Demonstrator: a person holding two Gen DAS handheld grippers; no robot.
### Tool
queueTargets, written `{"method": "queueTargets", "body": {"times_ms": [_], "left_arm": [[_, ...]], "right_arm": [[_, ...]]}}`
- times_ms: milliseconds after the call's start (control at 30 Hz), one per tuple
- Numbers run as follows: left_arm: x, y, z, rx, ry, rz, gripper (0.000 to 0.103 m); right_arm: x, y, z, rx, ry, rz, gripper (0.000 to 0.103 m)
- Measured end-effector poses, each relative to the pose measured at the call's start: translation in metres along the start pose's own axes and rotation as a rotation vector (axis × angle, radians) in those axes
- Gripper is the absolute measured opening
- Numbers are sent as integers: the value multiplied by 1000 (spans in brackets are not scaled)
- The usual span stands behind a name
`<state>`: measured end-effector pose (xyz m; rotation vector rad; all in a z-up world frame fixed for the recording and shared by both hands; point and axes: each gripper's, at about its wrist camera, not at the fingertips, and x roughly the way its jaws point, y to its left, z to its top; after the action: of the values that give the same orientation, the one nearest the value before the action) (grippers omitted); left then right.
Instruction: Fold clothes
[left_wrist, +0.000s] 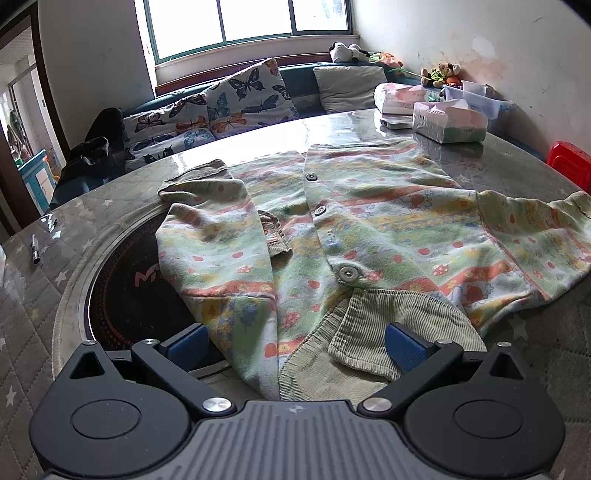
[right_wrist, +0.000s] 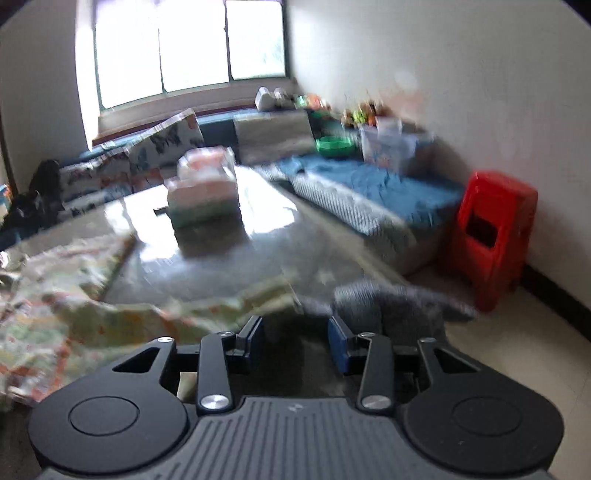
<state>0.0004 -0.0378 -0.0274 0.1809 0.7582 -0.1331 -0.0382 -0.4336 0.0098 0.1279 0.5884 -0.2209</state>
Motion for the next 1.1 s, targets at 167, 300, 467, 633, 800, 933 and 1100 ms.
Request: {"method": "queueTargets", "body": {"times_ms": [167, 300, 467, 633, 800, 933, 1100], "left_arm": [[-1, 2, -1, -7, 4, -2, 103], [-1, 2, 1, -5, 7, -1, 103], [-7, 9, 8, -19, -7, 3, 103], [-3, 31, 32, -57, -22, 18, 103], [20, 51, 71, -77, -27, 27, 103], [49, 63, 100, -87, -16, 58, 103], [90, 72, 129, -120, -2, 90, 102]], "right_arm": [[-11, 30, 17, -70, -72, 45, 42], [14, 50, 18, -103, 0, 101, 43], [61, 64, -2, -96, 137, 108, 43], [67, 72, -8, -147, 121, 90, 47], [64, 72, -10, -140, 121, 95, 49], [67, 70, -8, -139, 116, 99, 50], [69, 71, -9, -133, 114, 105, 53]]}}
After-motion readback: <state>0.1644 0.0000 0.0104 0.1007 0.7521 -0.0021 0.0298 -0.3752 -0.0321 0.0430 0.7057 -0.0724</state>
